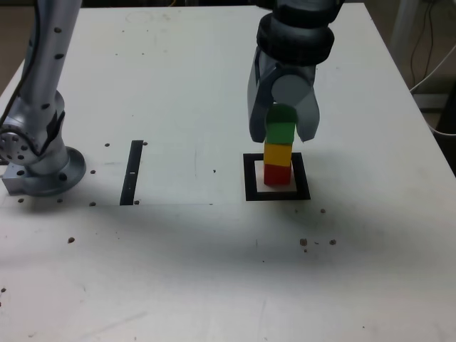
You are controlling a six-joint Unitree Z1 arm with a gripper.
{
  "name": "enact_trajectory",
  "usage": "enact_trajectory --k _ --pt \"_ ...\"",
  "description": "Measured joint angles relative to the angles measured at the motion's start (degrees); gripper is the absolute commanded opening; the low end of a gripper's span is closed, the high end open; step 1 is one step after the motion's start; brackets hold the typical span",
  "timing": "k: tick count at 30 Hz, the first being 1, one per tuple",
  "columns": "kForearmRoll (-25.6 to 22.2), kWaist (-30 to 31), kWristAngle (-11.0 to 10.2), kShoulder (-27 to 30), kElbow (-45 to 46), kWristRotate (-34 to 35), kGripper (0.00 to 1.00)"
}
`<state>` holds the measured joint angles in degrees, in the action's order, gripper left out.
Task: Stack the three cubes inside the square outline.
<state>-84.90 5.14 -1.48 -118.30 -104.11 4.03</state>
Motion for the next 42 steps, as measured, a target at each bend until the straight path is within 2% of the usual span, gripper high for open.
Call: enact_trajectory --k 3,7,12,14,23,34,42 --pt "0.3 0.0 0.1 0.0 0.1 -0.2 0.65" --pt "0.6 0.0 0.0 0.0 0.1 -0.4 0.71" --pt "0.6 0.0 0.0 0.0 0.5 -0.4 0.94" --pt "0.6 0.0 0.0 0.1 1.0 -0.4 0.99" --pt "0.6 0.0 -0.2 3.6 3.3 0.7 1.0" --pt "-1.4 0.0 1.6 14.6 5.2 -0.3 1.0" --pt "-2.1 0.0 -1.9 25.6 17.3 -3.2 1.0"
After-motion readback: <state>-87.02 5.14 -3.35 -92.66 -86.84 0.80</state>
